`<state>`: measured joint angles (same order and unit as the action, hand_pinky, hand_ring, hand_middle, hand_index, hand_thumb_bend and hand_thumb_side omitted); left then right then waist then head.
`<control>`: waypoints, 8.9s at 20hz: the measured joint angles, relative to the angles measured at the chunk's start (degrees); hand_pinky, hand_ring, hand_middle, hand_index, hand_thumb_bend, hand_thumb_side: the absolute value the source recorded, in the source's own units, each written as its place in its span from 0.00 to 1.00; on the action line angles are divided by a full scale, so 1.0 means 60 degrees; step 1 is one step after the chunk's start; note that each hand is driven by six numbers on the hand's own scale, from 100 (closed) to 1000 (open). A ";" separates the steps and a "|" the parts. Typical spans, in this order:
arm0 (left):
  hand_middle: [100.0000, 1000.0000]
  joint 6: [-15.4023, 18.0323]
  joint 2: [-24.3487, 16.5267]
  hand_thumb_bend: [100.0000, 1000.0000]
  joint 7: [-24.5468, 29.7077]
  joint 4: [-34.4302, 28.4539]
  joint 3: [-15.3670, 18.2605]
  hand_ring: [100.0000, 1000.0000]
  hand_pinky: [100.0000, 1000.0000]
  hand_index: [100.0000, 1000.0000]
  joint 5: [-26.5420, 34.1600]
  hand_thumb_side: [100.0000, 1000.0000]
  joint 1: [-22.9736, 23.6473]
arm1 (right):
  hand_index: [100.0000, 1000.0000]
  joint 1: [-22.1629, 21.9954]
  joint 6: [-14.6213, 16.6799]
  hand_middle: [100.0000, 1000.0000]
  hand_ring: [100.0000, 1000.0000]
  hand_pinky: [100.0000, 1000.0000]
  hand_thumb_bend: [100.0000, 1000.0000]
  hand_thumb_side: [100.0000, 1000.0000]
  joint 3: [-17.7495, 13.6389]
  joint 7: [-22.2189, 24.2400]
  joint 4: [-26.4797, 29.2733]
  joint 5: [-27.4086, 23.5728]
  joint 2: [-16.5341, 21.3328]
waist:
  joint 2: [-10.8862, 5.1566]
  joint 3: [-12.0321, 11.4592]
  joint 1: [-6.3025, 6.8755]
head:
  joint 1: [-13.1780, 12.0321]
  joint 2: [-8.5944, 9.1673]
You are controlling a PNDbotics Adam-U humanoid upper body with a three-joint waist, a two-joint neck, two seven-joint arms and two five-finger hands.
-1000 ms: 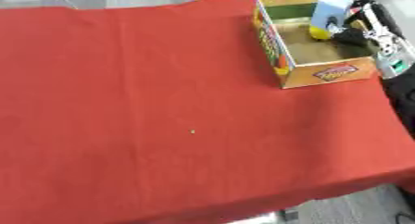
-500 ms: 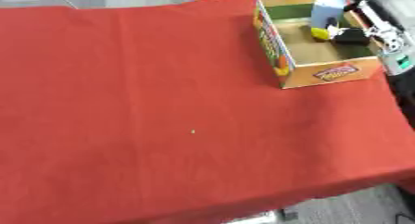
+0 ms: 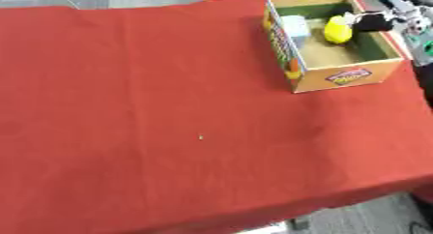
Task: Pick up the objects with one hand, pass them to the other hand, and then place them into the box on the other side of the table.
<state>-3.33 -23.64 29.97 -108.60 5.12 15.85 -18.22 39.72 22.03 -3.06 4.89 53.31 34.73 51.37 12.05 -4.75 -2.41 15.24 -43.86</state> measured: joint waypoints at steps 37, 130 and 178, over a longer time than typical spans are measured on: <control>0.73 0.1571 -0.3125 0.53 -0.3077 0.6249 -0.1188 0.74 0.76 0.88 -0.9632 0.38 -0.4187 | 1.00 -0.0980 0.1673 1.00 0.93 0.96 0.00 0.19 0.1632 0.0261 1.0016 -0.0034 -0.2747 | -0.0011 0.0751 0.0089 | -0.4725 0.0074; 0.32 -0.0455 -0.2849 0.00 -0.0650 0.2779 -0.4085 0.44 0.54 0.50 -0.2672 0.20 -0.4220 | 1.00 -0.0734 0.1828 0.90 0.85 0.93 0.00 0.12 0.2876 0.1698 1.0017 -0.0408 -0.3805 | 0.0028 0.1087 0.0052 | -0.4787 0.0143; 0.31 -0.2016 -0.1785 0.00 0.1419 0.0862 -0.5769 0.44 0.54 0.49 -0.0146 0.21 -0.5380 | 1.00 -0.0404 0.1200 0.73 0.75 0.88 0.00 0.11 0.3698 0.2561 1.0017 -0.0288 -0.4480 | 0.0027 0.1071 0.0088 | -0.3832 0.0013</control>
<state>-15.43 -34.35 38.48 -103.43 -29.50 14.98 -50.50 37.30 29.23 19.13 20.25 113.41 33.00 24.49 12.21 1.68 -1.88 -7.75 -43.78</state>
